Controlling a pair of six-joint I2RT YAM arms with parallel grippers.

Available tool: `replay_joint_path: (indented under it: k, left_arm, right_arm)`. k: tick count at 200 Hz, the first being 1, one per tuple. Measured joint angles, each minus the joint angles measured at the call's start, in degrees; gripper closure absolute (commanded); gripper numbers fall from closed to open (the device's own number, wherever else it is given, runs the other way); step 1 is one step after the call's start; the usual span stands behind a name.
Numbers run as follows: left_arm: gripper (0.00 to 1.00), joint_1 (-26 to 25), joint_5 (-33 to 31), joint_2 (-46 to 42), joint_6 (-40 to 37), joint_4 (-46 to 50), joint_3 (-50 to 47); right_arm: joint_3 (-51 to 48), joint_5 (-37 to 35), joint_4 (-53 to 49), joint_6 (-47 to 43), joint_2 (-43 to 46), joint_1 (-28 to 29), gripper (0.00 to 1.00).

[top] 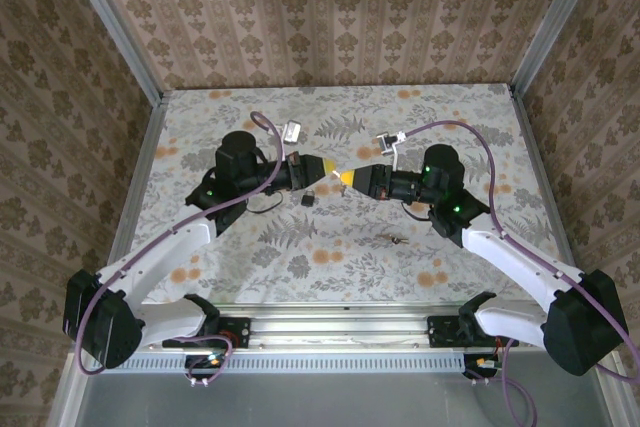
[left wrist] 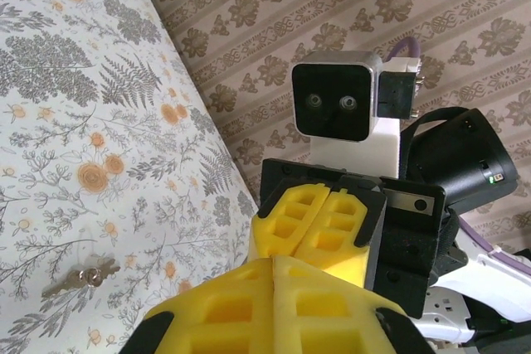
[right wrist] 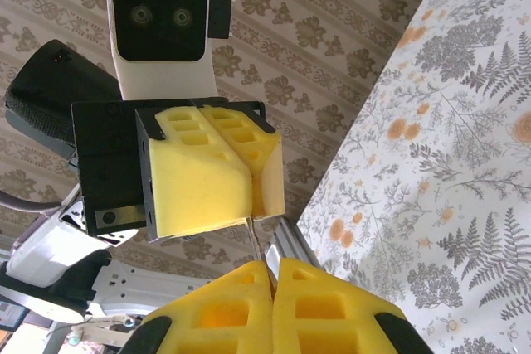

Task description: Unlock with the key

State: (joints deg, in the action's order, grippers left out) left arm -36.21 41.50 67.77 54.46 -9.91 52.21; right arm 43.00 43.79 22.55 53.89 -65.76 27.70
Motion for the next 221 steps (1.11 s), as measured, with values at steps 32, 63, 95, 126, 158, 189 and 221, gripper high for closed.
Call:
replay_joint_path:
  k: [32, 63, 95, 126, 158, 189, 221]
  left_arm:
    - [0.54, 1.66, -1.09, -0.24, 0.02, 0.74, -0.76]
    - [0.44, 3.67, -3.19, -0.76, -0.13, 3.13, -0.85]
    - [0.39, 4.04, -7.39, -0.87, -2.21, 10.29, -0.79]
    - [0.29, 3.80, -12.04, 0.98, -5.84, 20.11, 0.70]
    - [0.24, 3.23, -16.50, 6.45, -8.55, 28.17, 3.21]
    - [0.26, 2.73, -21.09, 14.82, -11.50, 36.85, 8.41]
    - [0.25, 1.95, -25.20, 23.87, -15.26, 43.71, 15.39]
  right_arm:
    - [0.15, -0.20, -2.95, -1.90, 0.02, 0.00, 1.00]
    - [0.98, -1.81, -7.61, -4.98, 0.42, 0.00, 1.00]
    - [1.77, -4.42, -13.88, -9.14, 2.16, 0.00, 1.00]
    - [2.19, -7.15, -19.10, -12.72, 2.91, 0.00, 1.00]
    - [2.19, -10.56, -23.91, -15.43, 3.58, 0.00, 1.00]
    - [2.16, -13.55, -27.34, -17.29, 5.01, 0.00, 1.00]
    - [0.90, -15.56, -29.49, -18.45, 7.06, -0.02, 1.00]
